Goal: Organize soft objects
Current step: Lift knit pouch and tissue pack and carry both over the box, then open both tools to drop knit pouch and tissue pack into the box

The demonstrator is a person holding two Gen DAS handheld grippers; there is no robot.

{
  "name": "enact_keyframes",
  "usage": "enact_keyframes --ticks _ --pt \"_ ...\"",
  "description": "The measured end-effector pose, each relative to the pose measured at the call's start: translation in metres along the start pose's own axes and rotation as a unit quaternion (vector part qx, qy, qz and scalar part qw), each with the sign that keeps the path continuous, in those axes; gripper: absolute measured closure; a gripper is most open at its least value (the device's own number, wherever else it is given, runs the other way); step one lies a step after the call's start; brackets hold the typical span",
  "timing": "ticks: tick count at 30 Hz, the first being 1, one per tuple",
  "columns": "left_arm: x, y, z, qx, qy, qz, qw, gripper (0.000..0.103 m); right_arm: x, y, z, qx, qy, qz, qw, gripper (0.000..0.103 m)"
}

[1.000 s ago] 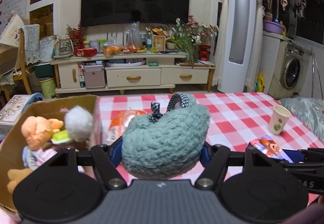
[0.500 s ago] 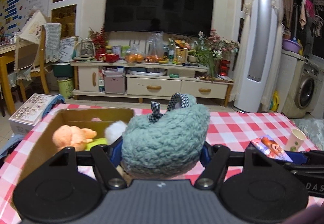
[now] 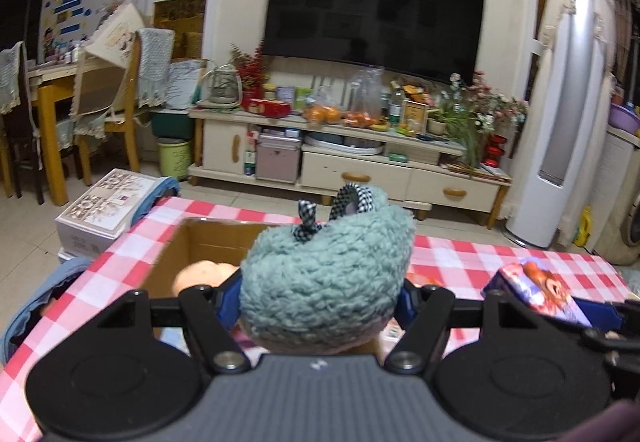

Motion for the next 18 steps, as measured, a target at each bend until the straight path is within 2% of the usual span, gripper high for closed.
enact_keyframes --ticks 7,18 --pt "0.034 -0.031 0.009 0.020 0.018 0.031 0.9991 0.033 0.029 -0.034 0.000 0.005 0.019 0.034 0.999 0.038" --pt "0.052 -0.079 0.009 0.066 0.013 0.037 0.9971 0.033 0.067 -0.075 -0.015 0.024 0.066 0.062 0.996 0.038"
Point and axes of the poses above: each gripper's, at about its wrist camera, not at the fingertips, and y roughly against the way its jaws point, x to its left, z to its top, the point moved 5 cm from there along -y, roughly the way its jaws point, and after that the axes turned 2 degrees about -z, right-handed, at the moved point
